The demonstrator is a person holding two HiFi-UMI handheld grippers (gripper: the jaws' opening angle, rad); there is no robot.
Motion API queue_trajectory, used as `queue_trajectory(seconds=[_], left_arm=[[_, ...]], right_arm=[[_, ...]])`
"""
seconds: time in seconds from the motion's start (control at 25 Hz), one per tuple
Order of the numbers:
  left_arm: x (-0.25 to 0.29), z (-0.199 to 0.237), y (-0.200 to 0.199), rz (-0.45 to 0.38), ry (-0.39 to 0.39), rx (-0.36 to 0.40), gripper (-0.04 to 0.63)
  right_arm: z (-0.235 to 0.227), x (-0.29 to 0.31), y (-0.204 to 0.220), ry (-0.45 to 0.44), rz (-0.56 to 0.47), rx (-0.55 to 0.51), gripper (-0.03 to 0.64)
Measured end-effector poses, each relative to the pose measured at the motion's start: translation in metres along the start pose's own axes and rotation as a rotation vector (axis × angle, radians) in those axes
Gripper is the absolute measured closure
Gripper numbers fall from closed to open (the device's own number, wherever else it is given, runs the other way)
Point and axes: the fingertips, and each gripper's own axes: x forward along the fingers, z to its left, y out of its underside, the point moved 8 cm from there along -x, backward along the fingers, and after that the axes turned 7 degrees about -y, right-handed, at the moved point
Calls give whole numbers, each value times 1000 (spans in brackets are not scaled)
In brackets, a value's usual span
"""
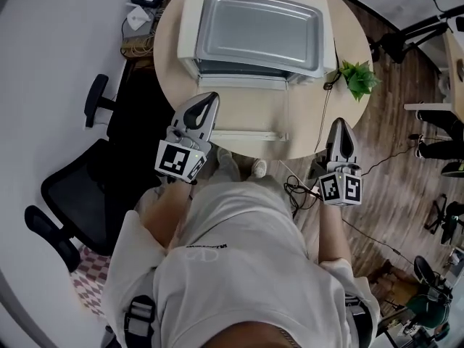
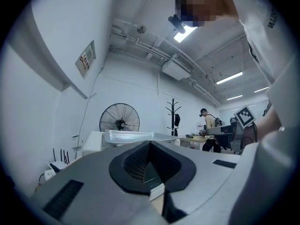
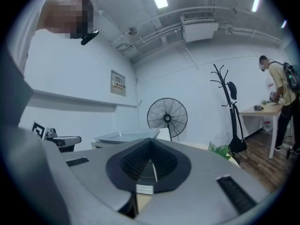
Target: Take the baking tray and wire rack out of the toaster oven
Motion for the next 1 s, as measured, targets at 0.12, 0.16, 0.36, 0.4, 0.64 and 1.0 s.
queue_trajectory(seconds=[0.12, 0.16, 0.36, 0.4, 0.64, 1.0], left_arm=[[-5, -11, -10, -18, -28, 10, 594], [-7, -15, -13, -23, -38, 16, 594], [-17, -28, -30, -61, -89, 32, 594], [-19, -29, -32, -66, -100, 30, 594], [-27, -35, -39, -91, -156, 20, 594], [-31, -45, -39, -96, -182, 6, 594]], right_arm=[[1, -3, -3, -35, 6, 5, 621], [2, -4, -6, -48, 1, 2, 621], [3, -15, -28, -104, -38, -32, 621], [3, -19, -32, -108, -40, -39, 621], [-10, -35, -43, -111, -36, -45, 623], [-32, -46, -46, -76, -49, -33, 623]])
